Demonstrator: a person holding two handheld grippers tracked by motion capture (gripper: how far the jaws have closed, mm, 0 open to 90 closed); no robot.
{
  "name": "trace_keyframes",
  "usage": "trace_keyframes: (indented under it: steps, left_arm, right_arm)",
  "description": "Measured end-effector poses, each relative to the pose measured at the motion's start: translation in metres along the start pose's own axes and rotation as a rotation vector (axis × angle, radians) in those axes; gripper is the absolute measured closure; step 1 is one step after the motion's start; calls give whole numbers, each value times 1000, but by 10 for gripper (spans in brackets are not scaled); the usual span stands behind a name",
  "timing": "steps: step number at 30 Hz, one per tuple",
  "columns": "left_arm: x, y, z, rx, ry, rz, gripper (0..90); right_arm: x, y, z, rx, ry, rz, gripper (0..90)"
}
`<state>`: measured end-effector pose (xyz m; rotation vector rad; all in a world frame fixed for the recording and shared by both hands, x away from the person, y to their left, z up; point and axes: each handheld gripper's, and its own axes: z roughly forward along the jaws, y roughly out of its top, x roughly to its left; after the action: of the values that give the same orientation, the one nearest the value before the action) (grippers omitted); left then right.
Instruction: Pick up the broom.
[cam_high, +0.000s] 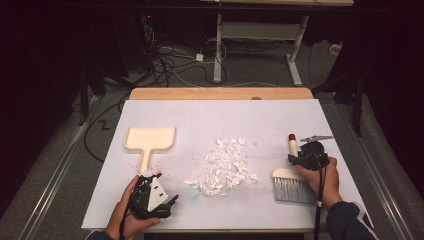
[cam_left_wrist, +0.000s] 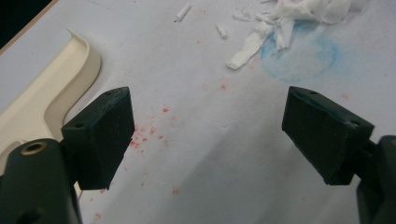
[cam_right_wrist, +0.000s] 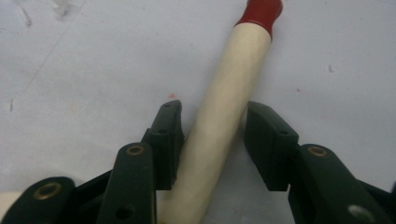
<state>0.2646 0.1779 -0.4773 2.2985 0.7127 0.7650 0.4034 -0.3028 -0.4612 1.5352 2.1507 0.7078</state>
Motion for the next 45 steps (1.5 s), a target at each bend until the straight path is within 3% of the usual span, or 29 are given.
trace_keyframes:
  steps: [14,24,29,30,36,40,41,45]
  left_arm:
    - [0,1,2,1,-4,1,162]
    - [1,1,-1,-10,2,-10,162]
    - [1,0,-4,-15,12,-10,162]
    - [1,-1,-5,-17,13,-11,162]
    - [2,-1,-7,-23,18,-11,162]
    - [2,0,-6,-21,19,-8,162]
    - [2,0,-6,-21,19,-8,162]
    - [3,1,-7,-20,31,-8,162]
  right_arm:
    - [-1,2,2,-14,-6,-3,703]
    - [-2,3,-1,-30,3,-36,707]
    - [-12,1,-16,-106,2,-25,708]
    - [-18,0,-25,-157,15,-10,708]
    - [-27,-1,-58,-275,34,3,709]
    - [-30,-1,-73,-358,22,4,709]
    - [-30,-1,-73,-358,22,4,709]
    - [-28,-3,-83,-457,14,-19,709]
